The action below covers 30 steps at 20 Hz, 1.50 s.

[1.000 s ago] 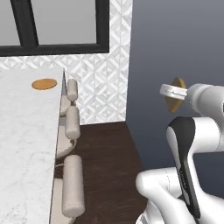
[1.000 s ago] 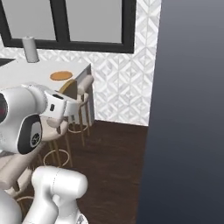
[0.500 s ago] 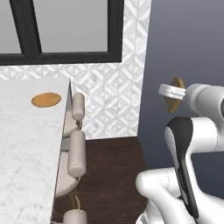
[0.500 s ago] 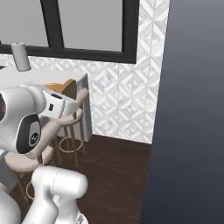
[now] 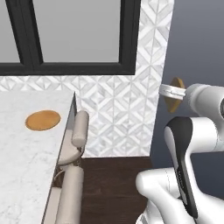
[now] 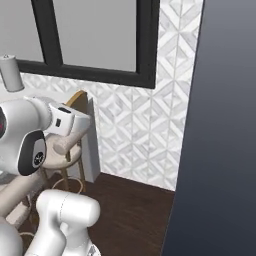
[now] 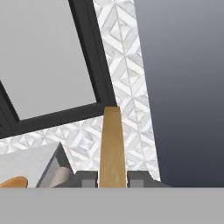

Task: Start the toaster. Once the lever pops up, take the bread to the plate on the dining counter.

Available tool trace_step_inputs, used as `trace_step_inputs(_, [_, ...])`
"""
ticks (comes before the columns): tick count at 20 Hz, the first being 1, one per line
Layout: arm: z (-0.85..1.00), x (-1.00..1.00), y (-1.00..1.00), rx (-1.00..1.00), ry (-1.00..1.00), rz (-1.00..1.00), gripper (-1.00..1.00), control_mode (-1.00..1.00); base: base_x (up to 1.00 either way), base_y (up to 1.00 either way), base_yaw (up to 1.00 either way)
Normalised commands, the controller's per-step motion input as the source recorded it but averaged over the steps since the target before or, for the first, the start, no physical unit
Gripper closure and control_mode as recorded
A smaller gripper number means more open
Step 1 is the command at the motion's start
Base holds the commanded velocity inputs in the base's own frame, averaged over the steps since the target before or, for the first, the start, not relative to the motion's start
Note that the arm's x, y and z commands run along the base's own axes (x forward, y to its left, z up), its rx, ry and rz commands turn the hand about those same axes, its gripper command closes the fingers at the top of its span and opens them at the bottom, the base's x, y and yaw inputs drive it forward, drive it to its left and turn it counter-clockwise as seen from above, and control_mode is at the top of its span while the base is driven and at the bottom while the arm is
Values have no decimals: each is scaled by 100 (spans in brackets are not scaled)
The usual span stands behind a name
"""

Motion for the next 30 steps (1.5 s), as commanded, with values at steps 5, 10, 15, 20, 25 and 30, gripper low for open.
trace_step_inputs(5, [0, 0, 0, 0, 0, 0, 100, 100, 100, -63, 28])
trace_step_inputs(10, [0, 0, 0, 0, 0, 0, 100, 100, 100, -72, 35])
trace_step_inputs(15, [0, 0, 0, 0, 0, 0, 100, 100, 72, -55, 56])
trace_step_inputs(20, [0, 0, 0, 0, 0, 0, 100, 100, 3, -16, 85])
trace_step_inputs(25, [0, 0, 0, 0, 0, 0, 100, 100, 2, -36, 77])
trace_step_inputs(30, [0, 0, 0, 0, 0, 0, 100, 100, 20, -88, 50])
